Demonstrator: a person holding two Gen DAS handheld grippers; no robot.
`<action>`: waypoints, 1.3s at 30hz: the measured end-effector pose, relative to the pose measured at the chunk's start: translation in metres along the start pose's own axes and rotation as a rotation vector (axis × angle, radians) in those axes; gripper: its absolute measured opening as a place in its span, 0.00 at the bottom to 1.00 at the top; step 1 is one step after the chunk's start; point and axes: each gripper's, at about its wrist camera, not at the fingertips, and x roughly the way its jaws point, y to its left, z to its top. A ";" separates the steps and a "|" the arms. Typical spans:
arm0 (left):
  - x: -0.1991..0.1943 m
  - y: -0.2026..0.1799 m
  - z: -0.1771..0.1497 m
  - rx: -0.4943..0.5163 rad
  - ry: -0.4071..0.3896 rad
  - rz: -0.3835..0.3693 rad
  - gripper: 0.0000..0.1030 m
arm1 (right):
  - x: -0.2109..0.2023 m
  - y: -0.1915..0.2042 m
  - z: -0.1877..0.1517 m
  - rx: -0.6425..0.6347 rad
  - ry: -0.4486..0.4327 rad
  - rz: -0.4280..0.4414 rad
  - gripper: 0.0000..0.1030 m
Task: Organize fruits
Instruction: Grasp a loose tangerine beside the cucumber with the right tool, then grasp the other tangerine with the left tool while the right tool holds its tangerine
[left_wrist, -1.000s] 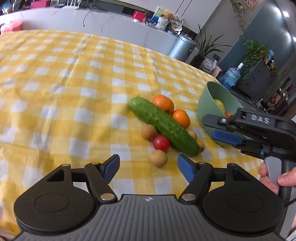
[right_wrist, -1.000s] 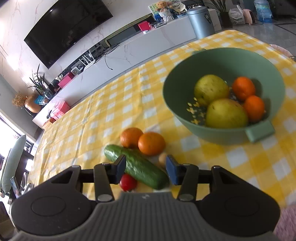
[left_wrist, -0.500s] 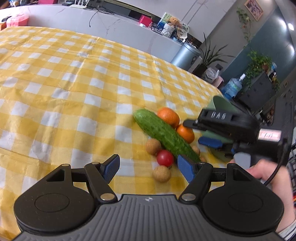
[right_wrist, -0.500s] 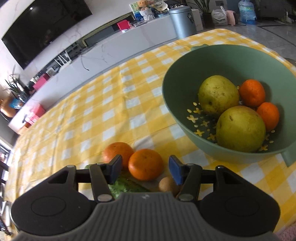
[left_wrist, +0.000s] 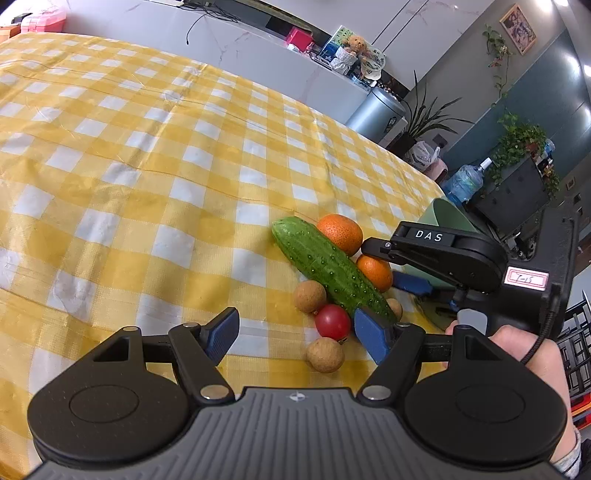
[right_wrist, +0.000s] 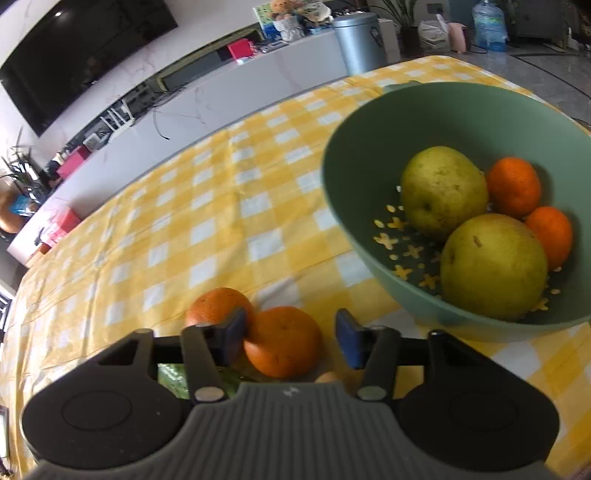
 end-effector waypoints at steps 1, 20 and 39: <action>0.000 0.000 0.000 0.000 0.000 0.003 0.81 | -0.001 0.001 0.000 -0.006 -0.001 0.003 0.41; -0.016 0.020 0.003 -0.090 -0.045 0.029 0.81 | -0.057 0.014 -0.019 -0.177 -0.115 0.077 0.40; -0.013 0.025 0.001 -0.119 -0.022 0.026 0.81 | -0.060 0.022 -0.059 -0.366 0.194 0.121 0.39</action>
